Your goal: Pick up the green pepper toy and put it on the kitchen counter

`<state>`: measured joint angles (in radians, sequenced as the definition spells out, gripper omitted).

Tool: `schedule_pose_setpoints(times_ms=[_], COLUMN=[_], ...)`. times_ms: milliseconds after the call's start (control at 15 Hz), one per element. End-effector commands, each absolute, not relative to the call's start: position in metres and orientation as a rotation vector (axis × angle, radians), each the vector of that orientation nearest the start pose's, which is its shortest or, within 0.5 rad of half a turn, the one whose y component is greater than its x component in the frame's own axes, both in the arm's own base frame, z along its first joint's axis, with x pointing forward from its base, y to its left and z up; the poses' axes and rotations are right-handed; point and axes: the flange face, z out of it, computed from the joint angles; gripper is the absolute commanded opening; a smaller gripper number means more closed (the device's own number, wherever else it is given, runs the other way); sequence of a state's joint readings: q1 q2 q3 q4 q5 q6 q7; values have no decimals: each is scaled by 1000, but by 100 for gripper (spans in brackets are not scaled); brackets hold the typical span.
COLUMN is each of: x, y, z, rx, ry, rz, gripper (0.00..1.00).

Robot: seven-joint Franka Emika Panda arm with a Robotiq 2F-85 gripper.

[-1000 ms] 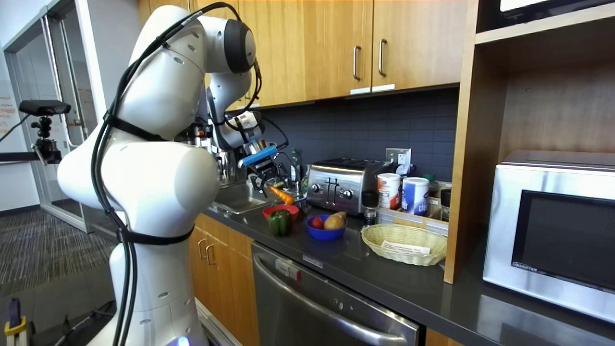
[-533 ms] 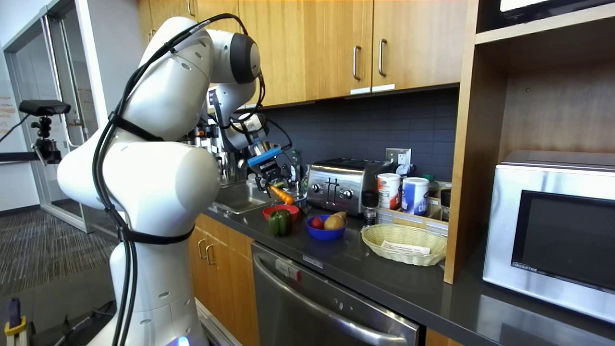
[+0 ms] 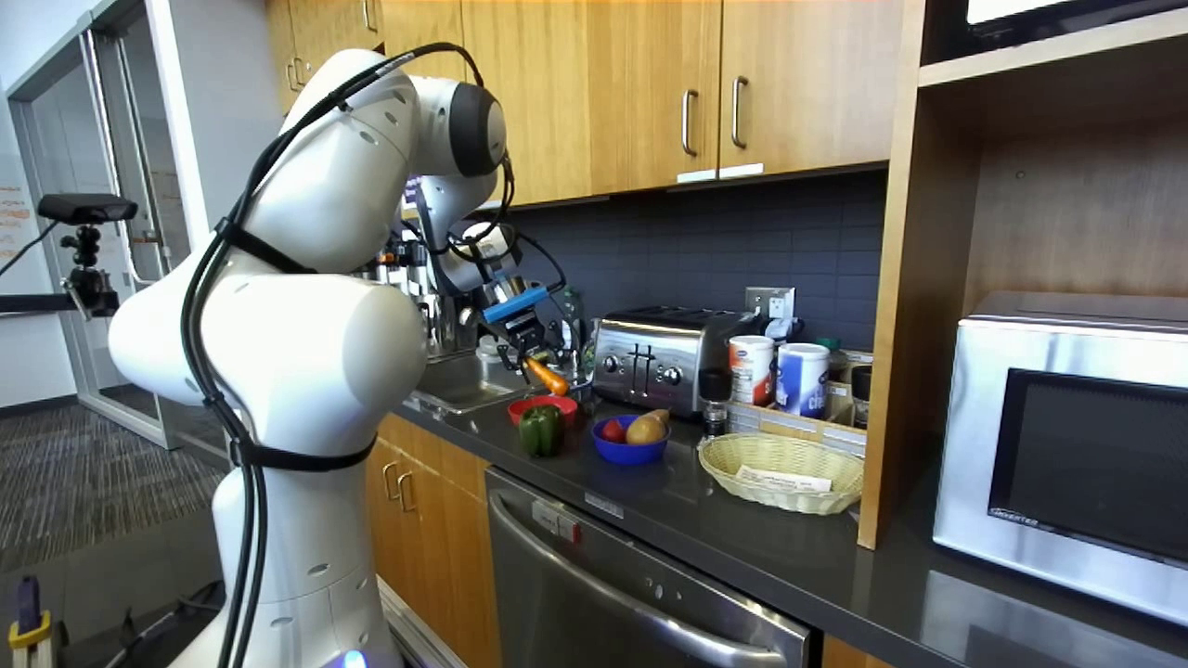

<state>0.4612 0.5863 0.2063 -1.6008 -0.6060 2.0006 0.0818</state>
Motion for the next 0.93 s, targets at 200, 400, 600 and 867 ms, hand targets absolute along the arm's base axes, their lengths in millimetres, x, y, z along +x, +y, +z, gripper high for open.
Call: schedule_pose_setpoints(times_ms=[200, 400, 600, 867], x=[574, 575, 576, 579], y=[380, 380, 380, 378], z=[292, 296, 300, 298], rx=[-3250, -3250, -3249, -3245], ry=[-1537, -1531, -1529, -1521], rz=[-2, -15, -28, -14], gripper=[29, 7, 0, 30])
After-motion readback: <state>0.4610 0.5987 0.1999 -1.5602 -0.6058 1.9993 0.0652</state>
